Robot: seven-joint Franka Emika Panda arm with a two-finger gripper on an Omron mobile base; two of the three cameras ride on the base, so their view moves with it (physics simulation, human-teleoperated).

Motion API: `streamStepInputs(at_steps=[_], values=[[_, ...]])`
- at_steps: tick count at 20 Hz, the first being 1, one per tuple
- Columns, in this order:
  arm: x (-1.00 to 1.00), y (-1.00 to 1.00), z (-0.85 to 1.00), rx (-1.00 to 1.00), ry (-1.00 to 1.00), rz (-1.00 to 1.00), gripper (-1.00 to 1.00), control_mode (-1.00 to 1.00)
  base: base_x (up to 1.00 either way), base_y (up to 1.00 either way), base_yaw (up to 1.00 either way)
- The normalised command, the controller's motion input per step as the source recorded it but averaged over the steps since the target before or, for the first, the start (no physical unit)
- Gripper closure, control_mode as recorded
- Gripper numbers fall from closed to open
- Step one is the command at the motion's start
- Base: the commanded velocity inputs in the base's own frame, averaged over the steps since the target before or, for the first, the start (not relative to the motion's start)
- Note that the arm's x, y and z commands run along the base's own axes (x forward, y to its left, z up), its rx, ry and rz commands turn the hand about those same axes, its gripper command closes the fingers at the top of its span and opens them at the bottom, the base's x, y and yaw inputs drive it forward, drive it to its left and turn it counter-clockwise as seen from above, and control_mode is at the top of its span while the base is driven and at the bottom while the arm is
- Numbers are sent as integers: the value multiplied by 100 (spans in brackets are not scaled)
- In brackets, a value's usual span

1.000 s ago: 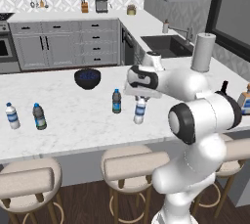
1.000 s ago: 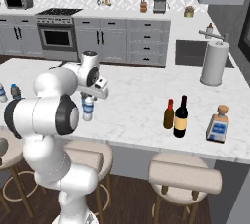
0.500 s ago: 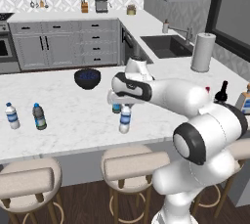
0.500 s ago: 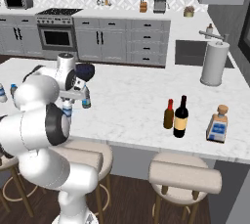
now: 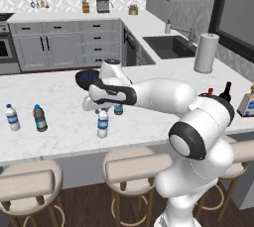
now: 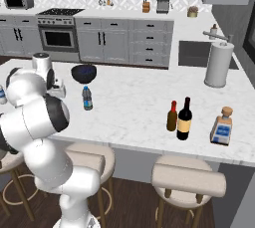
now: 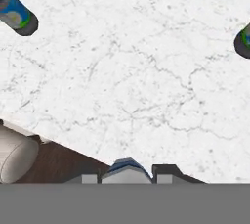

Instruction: Move the plastic bottles in the middle to the plastics group, and the glass bottles in the middle to the glass group.

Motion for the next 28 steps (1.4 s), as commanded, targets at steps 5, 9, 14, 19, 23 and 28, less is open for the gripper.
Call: streamStepInputs(at_steps=[5,9,14,19,23,28], values=[[11,95,0,-1,-21,13,100,-100,0,0,0],[33,88,0,0,-11,0,100,-100,0,0,0],[48,64,0,0,0,0,100,-100,0,0,0],[44,45,0,0,0,0,100,-100,0,0,0],[25,36,-20,0,2,0,100,-100,0,0,0],[23,19,-30,0,0,0,100,-100,0,0,0]])
